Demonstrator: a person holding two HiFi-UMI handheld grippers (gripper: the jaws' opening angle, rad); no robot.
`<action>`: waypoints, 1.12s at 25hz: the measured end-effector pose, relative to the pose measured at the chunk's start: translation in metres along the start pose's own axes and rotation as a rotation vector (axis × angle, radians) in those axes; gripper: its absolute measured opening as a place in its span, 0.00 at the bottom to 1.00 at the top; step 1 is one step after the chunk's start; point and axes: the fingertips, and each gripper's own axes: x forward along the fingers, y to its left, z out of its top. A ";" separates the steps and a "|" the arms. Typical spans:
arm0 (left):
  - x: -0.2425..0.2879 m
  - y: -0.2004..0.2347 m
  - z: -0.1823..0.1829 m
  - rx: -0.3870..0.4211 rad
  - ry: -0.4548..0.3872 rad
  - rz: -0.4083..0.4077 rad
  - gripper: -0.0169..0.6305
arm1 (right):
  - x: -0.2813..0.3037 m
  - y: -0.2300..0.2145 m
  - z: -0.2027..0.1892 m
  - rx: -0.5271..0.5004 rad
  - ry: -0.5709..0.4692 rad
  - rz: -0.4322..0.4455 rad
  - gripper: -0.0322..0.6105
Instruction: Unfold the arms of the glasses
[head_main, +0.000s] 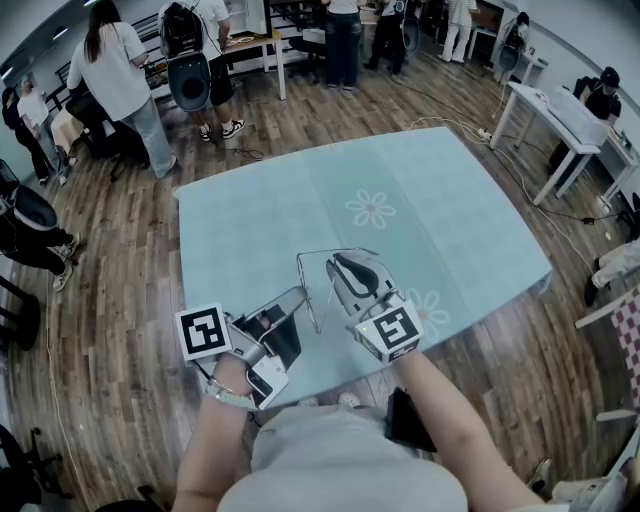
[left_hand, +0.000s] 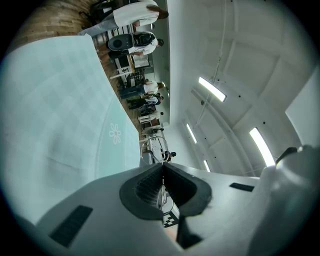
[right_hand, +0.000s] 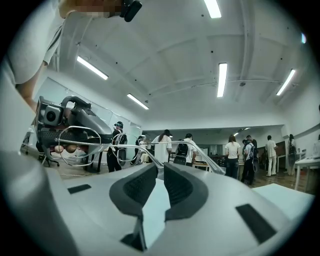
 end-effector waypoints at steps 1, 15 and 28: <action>0.000 0.000 0.001 0.002 -0.003 0.001 0.04 | -0.001 -0.001 0.000 0.001 0.003 -0.003 0.13; -0.003 0.005 0.016 0.019 -0.055 0.018 0.04 | -0.010 -0.014 -0.009 0.008 0.033 -0.031 0.13; -0.002 0.004 0.016 0.054 -0.062 0.022 0.04 | -0.043 -0.023 -0.007 -0.013 0.073 -0.029 0.14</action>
